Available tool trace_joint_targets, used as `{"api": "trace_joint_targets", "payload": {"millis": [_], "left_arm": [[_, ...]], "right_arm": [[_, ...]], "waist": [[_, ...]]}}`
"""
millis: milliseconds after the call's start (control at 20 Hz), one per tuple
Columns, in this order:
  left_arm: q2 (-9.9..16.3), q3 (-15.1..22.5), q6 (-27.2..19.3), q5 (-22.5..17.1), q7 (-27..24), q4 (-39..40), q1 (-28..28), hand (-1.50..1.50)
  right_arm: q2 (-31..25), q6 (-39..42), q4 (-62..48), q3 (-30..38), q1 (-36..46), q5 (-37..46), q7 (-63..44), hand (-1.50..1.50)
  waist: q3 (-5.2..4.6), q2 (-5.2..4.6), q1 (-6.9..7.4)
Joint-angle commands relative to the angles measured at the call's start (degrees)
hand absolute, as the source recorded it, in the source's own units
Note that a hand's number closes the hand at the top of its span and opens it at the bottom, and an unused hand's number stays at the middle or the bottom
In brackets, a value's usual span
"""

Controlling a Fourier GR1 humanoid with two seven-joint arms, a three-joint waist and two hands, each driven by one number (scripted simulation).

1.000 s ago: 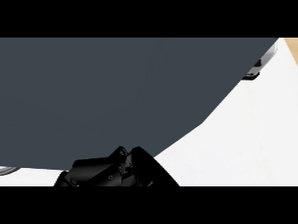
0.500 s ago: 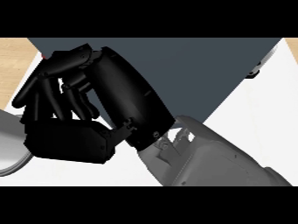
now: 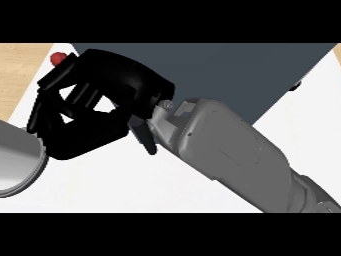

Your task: Pick up the wine, place it into the cabinet and close the cabinet

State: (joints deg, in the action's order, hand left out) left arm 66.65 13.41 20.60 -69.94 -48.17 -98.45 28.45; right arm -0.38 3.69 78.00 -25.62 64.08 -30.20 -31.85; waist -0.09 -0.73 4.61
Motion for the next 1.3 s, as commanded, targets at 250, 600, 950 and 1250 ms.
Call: {"api": "trace_joint_targets", "payload": {"millis": [250,600,950,1250], "left_arm": [[-0.12,-7.23,6.67,-2.46,-1.04,7.55,2.16,-1.50],[-1.02,-10.05,5.57,-2.02,1.59,4.09,3.37,-1.50],[-5.58,-10.24,4.44,1.79,2.52,4.60,2.72,-1.50],[-5.64,-12.07,5.82,0.93,4.61,5.54,1.40,-1.50]], "right_arm": [[0.37,18.62,-15.83,1.29,2.25,-10.44,-0.55,1.50],[0.38,25.52,-25.72,4.66,4.89,-15.56,4.53,1.50],[-0.20,27.81,-34.02,7.19,6.54,-14.84,9.20,1.50],[-4.61,27.09,-36.16,9.29,7.09,-14.10,12.59,1.50]], "waist": [[0.02,0.27,-1.62],[0.08,0.29,-1.71],[0.06,0.18,-1.91],[0.02,-0.22,-2.29]]}}
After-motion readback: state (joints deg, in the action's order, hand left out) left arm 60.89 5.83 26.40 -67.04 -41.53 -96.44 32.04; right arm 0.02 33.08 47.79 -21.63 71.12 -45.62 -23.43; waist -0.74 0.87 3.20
